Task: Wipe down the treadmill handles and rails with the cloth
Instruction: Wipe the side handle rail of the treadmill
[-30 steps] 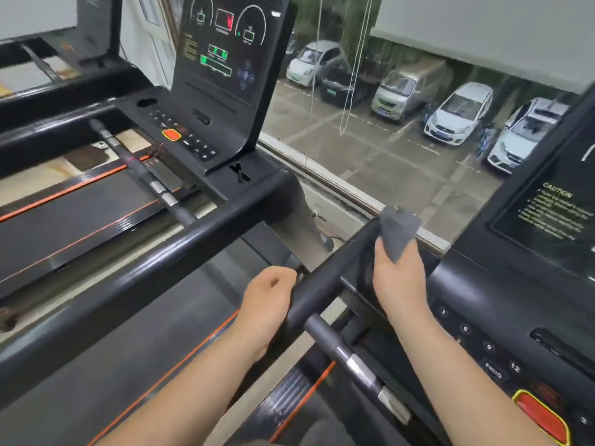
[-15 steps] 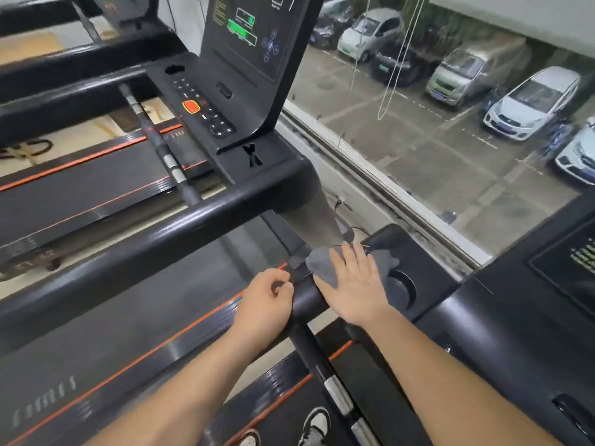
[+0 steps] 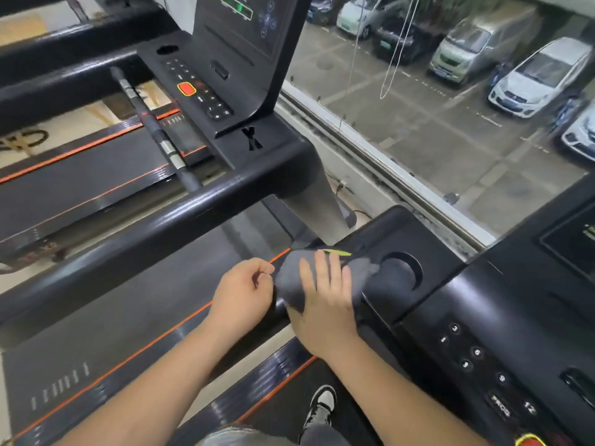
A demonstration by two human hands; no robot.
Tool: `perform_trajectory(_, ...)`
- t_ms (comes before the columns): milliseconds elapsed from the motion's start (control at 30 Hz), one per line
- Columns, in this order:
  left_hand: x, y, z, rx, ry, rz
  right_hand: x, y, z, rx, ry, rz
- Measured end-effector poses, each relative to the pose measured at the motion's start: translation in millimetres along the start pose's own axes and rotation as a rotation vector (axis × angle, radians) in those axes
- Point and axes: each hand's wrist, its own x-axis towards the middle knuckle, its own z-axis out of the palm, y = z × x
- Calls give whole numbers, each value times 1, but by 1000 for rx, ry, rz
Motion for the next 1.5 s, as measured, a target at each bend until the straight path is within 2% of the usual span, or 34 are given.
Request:
perform_trajectory(100,-2,-15,-20,-2,-1,8,-24,-38,17,50,-12,-15)
perform_trajectory(200,-9,-38,-42,-25,-42,5,-11,-33,15,28,15,-17)
perform_trajectory(333,-22,-78,-74,-41,-79,17,33,-23,-16,-9,-154,247)
perform_trajectory(433,-32,-111,-97,-42,-81,46,42,-41,-15,-68,-112,362)
perform_trajectory(567,-41,-151,-124,-53,-78,57,4,-99,16,-113,14,254)
perform_trajectory(633,-44,-161,-134,-58,-76,24,-26,-144,33,-29,52,161)
perform_trajectory(733,-48,-174,-139,-71,-92,-23,-62,-184,55,34,7,72)
perform_trajectory(833,-55,-190,-142,15,-140,53,-61,-165,48,8,-63,18)
perform_trajectory(933,-60,-199,-149,122,-206,90,-33,-135,29,-3,-70,146)
perform_trajectory(1033,-67,-204,-150,161,-279,27,-14,-131,23,-47,-113,298)
perform_trajectory(1100,-75,-210,-146,82,-282,-38,-20,-143,30,-15,-71,318)
perform_trajectory(1167,-86,-214,-142,-87,-200,-114,-40,-160,43,38,-34,289)
perform_trajectory(1300,-92,-212,-142,-362,-75,-212,-96,-207,77,38,28,78)
perform_trajectory(1433,-93,-208,-144,-423,-76,-263,-93,-190,72,-8,-14,-77)
perform_trajectory(1500,-92,-208,-144,-319,-118,-278,-62,-167,46,-27,-89,11)
